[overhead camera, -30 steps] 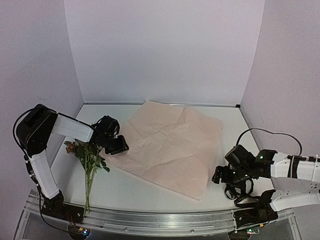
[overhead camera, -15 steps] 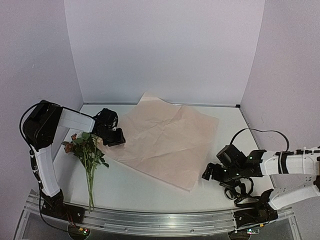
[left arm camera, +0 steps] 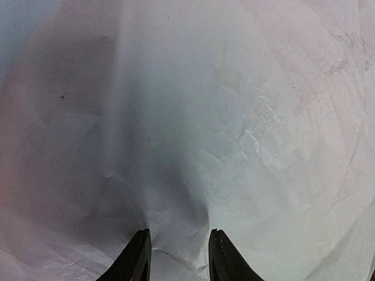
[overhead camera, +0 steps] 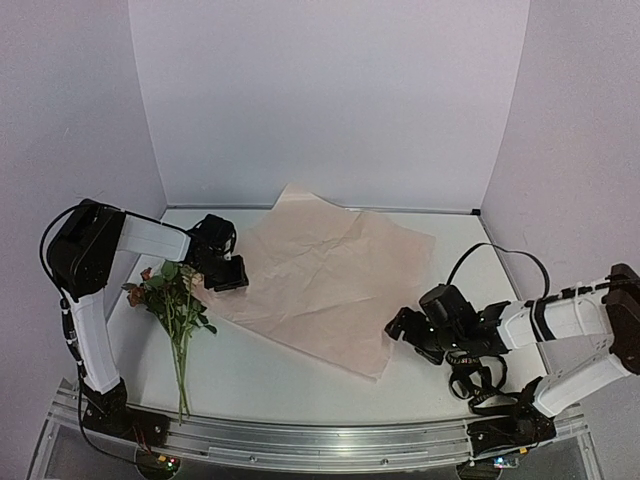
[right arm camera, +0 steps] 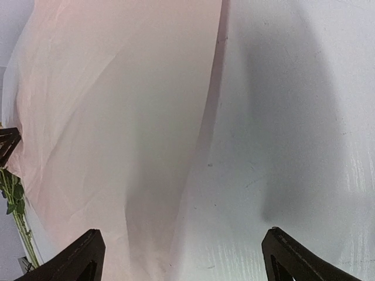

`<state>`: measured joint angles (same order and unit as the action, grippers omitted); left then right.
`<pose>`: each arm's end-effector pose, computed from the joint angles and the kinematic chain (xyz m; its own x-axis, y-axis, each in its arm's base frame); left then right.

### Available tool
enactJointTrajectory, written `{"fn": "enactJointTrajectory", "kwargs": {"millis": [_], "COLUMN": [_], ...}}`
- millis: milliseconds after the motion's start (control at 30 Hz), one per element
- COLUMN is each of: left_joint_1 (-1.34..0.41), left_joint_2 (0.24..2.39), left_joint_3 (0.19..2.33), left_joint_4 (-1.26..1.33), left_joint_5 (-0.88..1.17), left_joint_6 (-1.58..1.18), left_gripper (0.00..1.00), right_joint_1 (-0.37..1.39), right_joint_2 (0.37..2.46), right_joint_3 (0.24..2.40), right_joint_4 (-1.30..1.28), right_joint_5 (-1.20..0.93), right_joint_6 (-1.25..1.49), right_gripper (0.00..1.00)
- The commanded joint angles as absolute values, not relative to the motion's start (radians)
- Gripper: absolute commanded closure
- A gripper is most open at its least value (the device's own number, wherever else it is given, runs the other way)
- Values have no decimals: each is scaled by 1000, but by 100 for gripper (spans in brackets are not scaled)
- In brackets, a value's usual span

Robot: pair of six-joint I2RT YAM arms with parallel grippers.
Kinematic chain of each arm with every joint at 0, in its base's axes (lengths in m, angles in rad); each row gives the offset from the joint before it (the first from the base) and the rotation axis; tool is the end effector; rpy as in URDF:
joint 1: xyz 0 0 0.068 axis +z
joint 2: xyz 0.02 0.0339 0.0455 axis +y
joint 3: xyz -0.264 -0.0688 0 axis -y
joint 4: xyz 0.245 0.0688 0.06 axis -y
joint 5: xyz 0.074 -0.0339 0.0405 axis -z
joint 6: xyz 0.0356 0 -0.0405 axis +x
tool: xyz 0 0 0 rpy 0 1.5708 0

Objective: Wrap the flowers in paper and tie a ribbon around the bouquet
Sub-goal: Adjust the flattened wrapping paper at the center of the board.

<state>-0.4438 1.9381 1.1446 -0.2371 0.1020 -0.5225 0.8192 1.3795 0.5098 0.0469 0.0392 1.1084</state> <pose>0.3468 -0.1689 0.1335 -0.9080 -0.1180 -0.4021 0.0246 0.9428 -0.3323 0.1705 0.1804 0.1439 -0.8604 0.3891 -0.3291 0.1304 0.7924 0.5959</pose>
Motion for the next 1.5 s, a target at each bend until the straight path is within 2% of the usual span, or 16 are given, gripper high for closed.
{"fn": "enactJointTrajectory", "kwargs": {"millis": [0,167,267,333,400,433,467,500,733,967,1100,1233,1367,1467], "left_joint_1": [-433,-433,-433,-433,-434,-434,-435,-436,-483,-527,-529,-530,-530,-529], "left_joint_2": [1988,1979,1970,1968,1962,1959,1956,1954,1936,1899,1870,1816,1783,1767], "left_joint_3": [1126,1123,1117,1114,1103,1100,1098,1095,1091,1058,1069,1106,1155,1177], "left_joint_4": [-371,-370,-361,-355,-340,-335,-332,-329,-306,-285,-295,-331,-369,-384], "left_joint_5": [85,93,105,112,131,139,146,151,191,194,193,172,147,137], "left_joint_6": [-512,-516,-521,-524,-528,-529,-530,-531,-546,-583,-584,-578,-575,-578], "left_gripper": [65,65,65,65,65,65,65,65,65,65,63,59,54,51], "right_joint_1": [824,823,823,824,830,840,857,877,1137,1280,1302,1317,1335,1348], "right_joint_2": [1442,1527,1537,1537,1529,1520,1505,1486,1342,1348,1364,1358,1373,1387], "right_joint_3": [534,591,579,566,557,550,540,525,436,437,449,466,523,537], "right_joint_4": [161,177,198,223,234,238,238,236,118,39,19,28,19,19], "right_joint_5": [87,82,102,105,113,126,146,176,515,619,629,613,561,533], "right_joint_6": [1111,1101,1113,1124,1130,1130,1132,1136,1251,1375,1390,1374,1359,1404], "right_gripper": [6,17,31,48,73,89,97,100,100,100,100,92,96,93]}}
